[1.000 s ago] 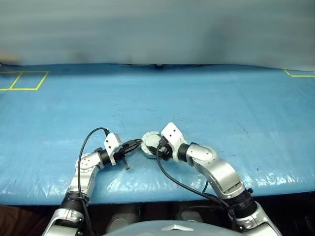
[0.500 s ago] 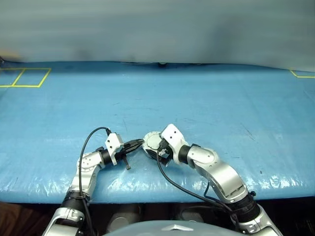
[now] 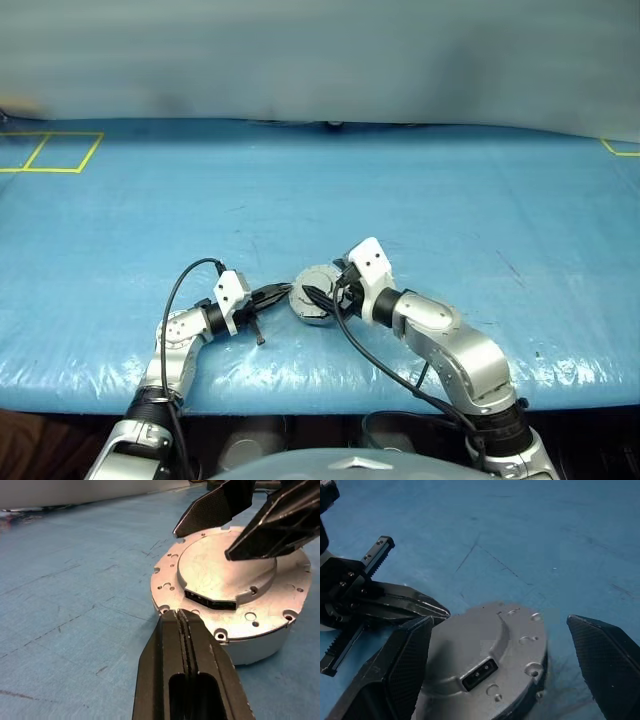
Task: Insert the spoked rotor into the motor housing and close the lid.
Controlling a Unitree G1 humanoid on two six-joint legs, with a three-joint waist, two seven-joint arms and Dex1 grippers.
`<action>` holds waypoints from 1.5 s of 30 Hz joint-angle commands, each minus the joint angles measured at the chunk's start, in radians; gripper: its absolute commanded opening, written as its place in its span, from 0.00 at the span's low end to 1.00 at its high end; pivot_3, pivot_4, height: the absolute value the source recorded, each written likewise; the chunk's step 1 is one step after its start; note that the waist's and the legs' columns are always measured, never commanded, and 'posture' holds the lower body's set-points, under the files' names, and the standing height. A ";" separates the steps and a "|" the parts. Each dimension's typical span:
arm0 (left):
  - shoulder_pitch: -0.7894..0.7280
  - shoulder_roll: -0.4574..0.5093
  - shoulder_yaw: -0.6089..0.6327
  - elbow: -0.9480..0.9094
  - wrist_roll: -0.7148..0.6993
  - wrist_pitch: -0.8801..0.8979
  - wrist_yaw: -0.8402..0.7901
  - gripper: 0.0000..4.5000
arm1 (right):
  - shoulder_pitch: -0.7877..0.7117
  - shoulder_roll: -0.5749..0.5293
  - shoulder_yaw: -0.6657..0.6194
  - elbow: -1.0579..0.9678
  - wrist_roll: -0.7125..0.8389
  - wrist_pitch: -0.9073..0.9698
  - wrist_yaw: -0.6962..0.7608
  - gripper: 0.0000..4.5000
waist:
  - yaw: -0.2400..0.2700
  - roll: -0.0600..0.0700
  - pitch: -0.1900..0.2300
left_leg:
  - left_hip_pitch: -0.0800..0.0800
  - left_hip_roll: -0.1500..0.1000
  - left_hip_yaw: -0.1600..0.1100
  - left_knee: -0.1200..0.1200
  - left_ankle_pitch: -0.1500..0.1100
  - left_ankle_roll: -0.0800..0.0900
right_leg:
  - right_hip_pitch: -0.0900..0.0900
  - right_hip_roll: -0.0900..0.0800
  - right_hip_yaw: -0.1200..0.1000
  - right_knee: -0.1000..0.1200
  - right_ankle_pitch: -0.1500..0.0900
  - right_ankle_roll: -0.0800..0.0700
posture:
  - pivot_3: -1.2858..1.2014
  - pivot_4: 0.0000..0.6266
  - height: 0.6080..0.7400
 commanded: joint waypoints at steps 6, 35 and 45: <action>0.003 -0.007 -0.031 0.034 0.030 -0.004 -0.014 0.00 | 0.036 0.040 -0.114 -0.085 0.111 0.032 -0.033 0.99 | 0.001 0.000 0.000 | -0.001 -0.002 0.000 0.001 -0.001 0.002 | 0.001 -0.001 0.001 -0.003 0.001 -0.002 | 0.52 0.24 1.00; 0.049 0.019 -0.002 -0.017 -0.053 0.026 -0.131 0.00 | 0.113 -0.278 0.008 0.017 0.043 -0.382 0.288 0.99 | -0.016 0.002 0.001 | -0.002 -0.001 0.001 0.008 -0.004 0.005 | 0.002 -0.001 0.000 -0.002 0.001 -0.001 | 0.52 0.24 1.00; 0.050 0.010 -0.005 -0.013 -0.040 0.024 -0.118 0.00 | 0.072 -0.225 0.027 0.139 -0.013 -0.463 0.274 0.99 | -0.013 0.002 0.001 | -0.002 -0.001 0.001 0.009 -0.004 0.005 | 0.002 -0.001 0.001 -0.002 0.001 -0.001 | 0.52 0.24 1.00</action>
